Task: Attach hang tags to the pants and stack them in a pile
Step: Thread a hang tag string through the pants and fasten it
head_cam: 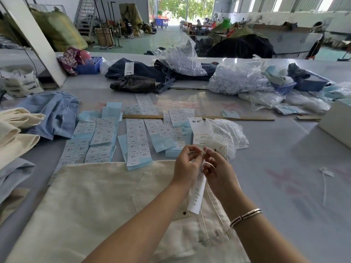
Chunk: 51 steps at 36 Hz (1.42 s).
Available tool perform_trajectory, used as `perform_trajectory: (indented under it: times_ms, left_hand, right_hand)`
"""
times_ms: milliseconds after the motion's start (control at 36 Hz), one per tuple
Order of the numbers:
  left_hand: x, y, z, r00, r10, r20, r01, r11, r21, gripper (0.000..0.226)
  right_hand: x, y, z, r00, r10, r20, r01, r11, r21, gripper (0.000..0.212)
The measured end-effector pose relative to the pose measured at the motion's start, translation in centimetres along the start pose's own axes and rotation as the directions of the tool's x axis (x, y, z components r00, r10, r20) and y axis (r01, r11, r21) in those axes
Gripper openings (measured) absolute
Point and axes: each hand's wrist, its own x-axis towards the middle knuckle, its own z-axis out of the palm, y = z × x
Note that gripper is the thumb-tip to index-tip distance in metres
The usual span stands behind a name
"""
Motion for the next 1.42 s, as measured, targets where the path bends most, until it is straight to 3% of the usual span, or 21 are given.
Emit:
perform_trajectory:
  times_ms: [417,611,722,861,972,1111,1194,1333,1417]
  left_hand:
    - [-0.3,0.2,0.0,1.000,-0.017,-0.011,0.017,1.000,-0.019,0.016]
    - [-0.2,0.5,0.5,0.998,-0.059,-0.034,0.059,0.998,-0.020,0.011]
    - [-0.1,0.5,0.9,0.985,-0.158,-0.069,0.154,0.986,-0.065,0.012]
    - [0.0,0.3,0.6,0.985,-0.164,-0.050,0.160,0.984,-0.073,0.009]
    - [0.2,0.2,0.6,0.987,-0.149,-0.054,0.147,0.989,-0.030,0.012]
    - [0.1,0.0,0.9,0.990,-0.121,-0.073,0.121,0.993,0.004,0.012]
    - [0.2,-0.1,1.0,0.988,-0.124,-0.092,0.124,0.992,-0.007,0.013]
    - [0.2,-0.6,1.1,0.985,-0.134,-0.108,0.134,0.991,-0.012,0.019]
    - [0.1,-0.8,0.7,0.986,-0.120,-0.112,0.131,0.987,0.097,0.018]
  right_hand:
    - [0.0,0.0,-0.5,0.992,-0.112,0.050,0.118,0.980,-0.158,0.012]
    - [-0.3,0.1,-0.6,0.944,-0.326,0.048,0.320,0.873,-0.369,0.011]
    - [0.2,0.2,-0.8,0.920,-0.382,0.085,0.375,0.800,-0.469,0.010]
    - [0.9,0.3,-0.8,0.898,-0.426,0.108,0.397,0.682,-0.614,0.018]
    - [1.3,0.3,-0.7,0.893,-0.442,0.082,0.393,0.679,-0.620,0.021]
    - [1.1,0.8,-1.0,0.937,-0.347,0.039,0.324,0.823,-0.467,0.021]
    - [0.9,1.1,-1.1,0.937,-0.349,0.029,0.330,0.855,-0.400,0.021]
    - [0.7,1.7,-0.9,0.921,-0.389,0.029,0.357,0.808,-0.469,0.018]
    - [0.9,1.8,-1.2,0.919,-0.386,0.083,0.356,0.718,-0.599,0.018]
